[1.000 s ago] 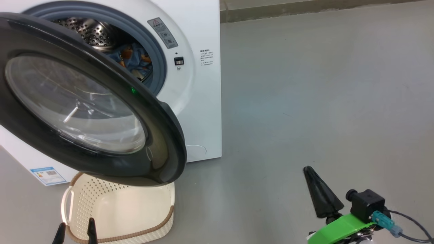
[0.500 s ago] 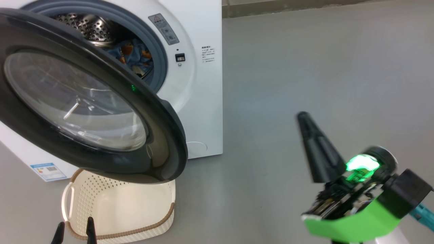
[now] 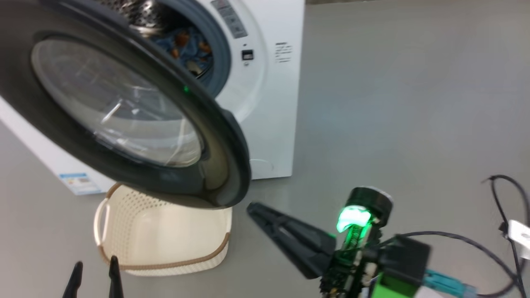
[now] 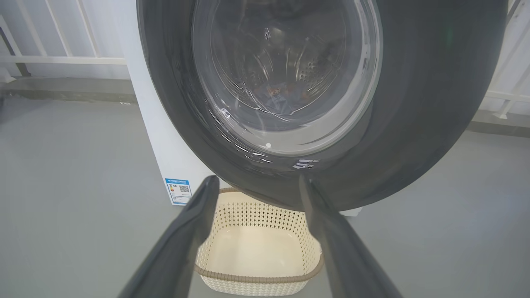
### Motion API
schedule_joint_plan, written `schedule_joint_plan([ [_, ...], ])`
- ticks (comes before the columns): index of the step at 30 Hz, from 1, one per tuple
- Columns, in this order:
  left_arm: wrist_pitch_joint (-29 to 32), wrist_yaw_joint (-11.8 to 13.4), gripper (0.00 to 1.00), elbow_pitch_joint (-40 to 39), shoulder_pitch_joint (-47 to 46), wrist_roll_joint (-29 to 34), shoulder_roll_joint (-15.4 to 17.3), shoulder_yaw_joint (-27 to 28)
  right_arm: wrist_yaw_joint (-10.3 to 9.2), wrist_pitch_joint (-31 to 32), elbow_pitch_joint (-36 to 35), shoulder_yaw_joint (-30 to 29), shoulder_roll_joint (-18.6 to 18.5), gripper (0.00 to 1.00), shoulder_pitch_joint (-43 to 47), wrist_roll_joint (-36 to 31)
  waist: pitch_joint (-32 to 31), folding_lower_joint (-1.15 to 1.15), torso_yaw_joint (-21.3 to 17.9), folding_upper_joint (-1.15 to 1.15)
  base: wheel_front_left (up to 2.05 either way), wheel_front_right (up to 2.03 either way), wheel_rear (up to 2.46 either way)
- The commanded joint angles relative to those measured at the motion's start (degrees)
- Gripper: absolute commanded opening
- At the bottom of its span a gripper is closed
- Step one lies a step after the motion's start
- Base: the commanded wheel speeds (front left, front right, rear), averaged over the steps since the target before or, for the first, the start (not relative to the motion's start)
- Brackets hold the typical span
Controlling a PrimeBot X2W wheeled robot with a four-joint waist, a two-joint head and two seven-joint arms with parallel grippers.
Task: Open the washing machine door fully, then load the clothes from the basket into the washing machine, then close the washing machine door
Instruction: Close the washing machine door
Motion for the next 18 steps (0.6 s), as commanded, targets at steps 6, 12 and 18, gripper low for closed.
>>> schedule_joint_plan([
  [6, -0.37, 0.27, 1.0, -2.63, -4.84, -0.6, 0.28, 0.13, 0.09, -0.26, 3.11, 5.03, -0.67, 0.0, -3.83, 1.03, 3.9, 0.0, 5.29, 0.0, 0.0, 0.0, 0.0],
  [12, -0.37, 0.38, 1.0, -4.04, -7.26, -1.49, 0.28, -2.44, 0.09, -0.26, 7.95, 6.44, -1.31, 0.0, -6.37, 1.9, 8.0, 0.0, 9.32, 0.0, 0.0, 0.0, 0.0],
  [18, -0.37, 1.03, 1.0, -4.54, -10.24, -3.18, 0.28, -5.44, 0.09, -0.26, 11.75, 6.38, -1.25, 0.0, -9.29, 2.11, 12.65, 0.0, 12.55, 0.0, 0.0, 0.0, 0.0],
])
